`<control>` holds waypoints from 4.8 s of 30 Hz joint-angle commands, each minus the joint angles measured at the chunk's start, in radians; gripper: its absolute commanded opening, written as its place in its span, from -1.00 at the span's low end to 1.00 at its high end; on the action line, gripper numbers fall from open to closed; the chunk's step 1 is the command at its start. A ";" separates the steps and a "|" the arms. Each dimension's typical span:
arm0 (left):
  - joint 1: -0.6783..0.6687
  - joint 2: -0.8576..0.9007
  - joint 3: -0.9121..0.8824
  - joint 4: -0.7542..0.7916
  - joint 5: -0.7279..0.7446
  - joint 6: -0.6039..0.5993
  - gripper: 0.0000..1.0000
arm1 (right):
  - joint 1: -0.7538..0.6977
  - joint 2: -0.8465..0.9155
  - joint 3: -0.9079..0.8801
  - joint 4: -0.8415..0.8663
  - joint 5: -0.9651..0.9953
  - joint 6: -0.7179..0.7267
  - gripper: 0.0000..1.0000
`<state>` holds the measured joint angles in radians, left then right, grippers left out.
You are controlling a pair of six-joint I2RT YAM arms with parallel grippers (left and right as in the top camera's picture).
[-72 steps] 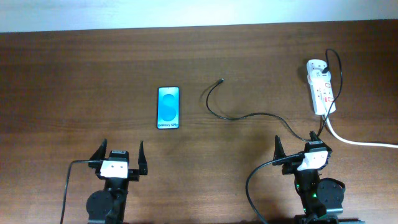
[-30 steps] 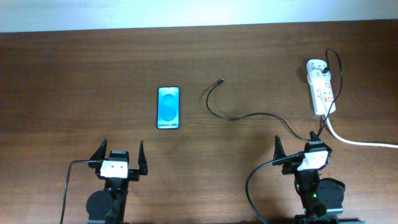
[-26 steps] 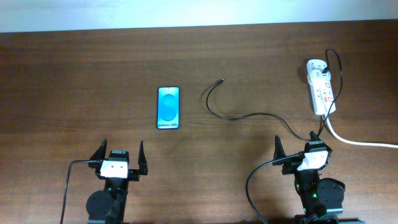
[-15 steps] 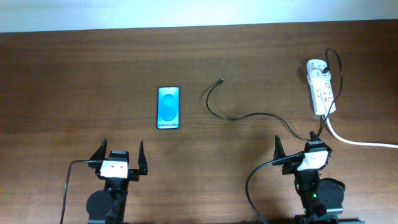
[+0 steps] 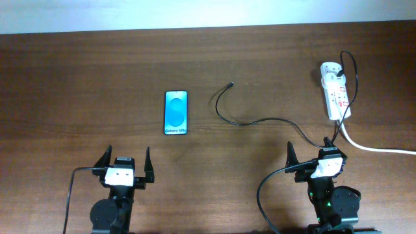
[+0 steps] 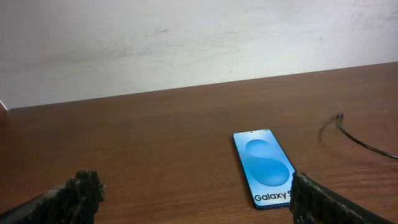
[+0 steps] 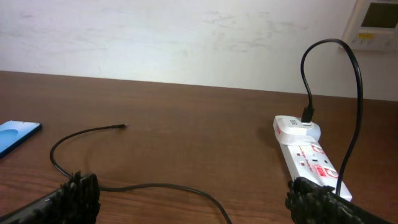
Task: Plug charger to phone and switch on socket
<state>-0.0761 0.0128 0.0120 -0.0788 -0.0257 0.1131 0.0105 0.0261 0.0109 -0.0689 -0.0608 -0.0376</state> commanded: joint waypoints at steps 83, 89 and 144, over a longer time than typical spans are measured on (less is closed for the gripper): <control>-0.164 2.198 1.754 -0.978 0.086 -0.276 0.99 | -0.005 -0.001 -0.005 -0.005 -0.009 0.000 0.97; -0.216 2.198 1.740 -0.932 0.039 -0.293 0.99 | -0.005 -0.001 -0.005 -0.005 -0.009 0.000 0.97; -0.218 2.282 2.005 -1.124 0.048 -0.374 -1.00 | -0.005 -0.001 -0.005 -0.005 -0.009 0.000 0.97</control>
<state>-0.2943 2.2917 1.9636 -1.1778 0.0113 -0.2550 0.0105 0.0319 0.0109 -0.0681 -0.0643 -0.0383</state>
